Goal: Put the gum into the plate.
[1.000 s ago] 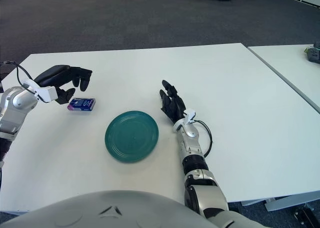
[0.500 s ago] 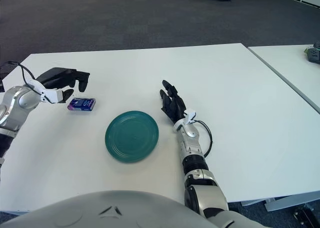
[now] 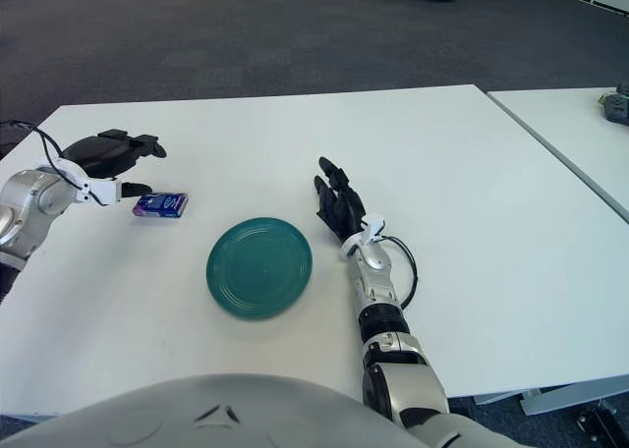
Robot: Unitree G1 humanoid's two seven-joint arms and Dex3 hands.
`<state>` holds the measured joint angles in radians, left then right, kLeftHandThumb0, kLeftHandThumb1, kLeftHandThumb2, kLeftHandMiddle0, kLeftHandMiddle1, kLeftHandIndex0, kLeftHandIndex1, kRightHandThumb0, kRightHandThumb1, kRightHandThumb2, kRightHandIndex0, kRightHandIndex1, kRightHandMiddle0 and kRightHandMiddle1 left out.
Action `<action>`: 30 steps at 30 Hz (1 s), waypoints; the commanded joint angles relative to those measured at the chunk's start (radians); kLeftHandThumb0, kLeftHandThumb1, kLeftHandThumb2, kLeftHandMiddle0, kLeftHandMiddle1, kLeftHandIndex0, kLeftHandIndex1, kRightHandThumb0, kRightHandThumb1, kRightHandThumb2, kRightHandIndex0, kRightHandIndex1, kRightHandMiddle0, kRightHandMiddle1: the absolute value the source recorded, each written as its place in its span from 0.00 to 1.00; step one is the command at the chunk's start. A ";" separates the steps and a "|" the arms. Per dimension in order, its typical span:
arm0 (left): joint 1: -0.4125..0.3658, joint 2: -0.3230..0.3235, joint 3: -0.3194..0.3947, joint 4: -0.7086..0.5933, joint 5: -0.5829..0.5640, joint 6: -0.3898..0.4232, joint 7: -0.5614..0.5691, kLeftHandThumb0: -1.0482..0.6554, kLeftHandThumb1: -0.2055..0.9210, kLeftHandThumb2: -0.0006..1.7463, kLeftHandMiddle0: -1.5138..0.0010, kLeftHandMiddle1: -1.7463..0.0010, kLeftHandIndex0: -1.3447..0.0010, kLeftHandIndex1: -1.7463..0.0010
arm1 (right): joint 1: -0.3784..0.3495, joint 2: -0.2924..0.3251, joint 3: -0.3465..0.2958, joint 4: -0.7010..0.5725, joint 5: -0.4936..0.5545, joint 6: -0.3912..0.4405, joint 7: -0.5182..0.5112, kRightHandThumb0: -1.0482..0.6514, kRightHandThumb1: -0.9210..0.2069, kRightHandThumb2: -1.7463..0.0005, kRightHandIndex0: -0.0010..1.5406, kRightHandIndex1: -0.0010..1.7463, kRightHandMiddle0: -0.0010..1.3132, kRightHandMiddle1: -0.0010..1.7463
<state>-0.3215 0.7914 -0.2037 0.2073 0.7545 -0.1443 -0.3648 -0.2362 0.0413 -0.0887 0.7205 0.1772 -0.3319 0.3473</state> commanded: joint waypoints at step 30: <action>-0.181 -0.131 -0.173 0.466 0.051 0.033 0.140 0.00 1.00 0.21 1.00 1.00 1.00 1.00 | 0.108 0.002 -0.003 0.104 -0.009 0.112 -0.025 0.17 0.00 0.60 0.08 0.00 0.00 0.14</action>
<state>-0.4680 0.6700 -0.3634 0.6378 0.8023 -0.1191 -0.2463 -0.2371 0.0407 -0.0897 0.7207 0.1785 -0.3314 0.3528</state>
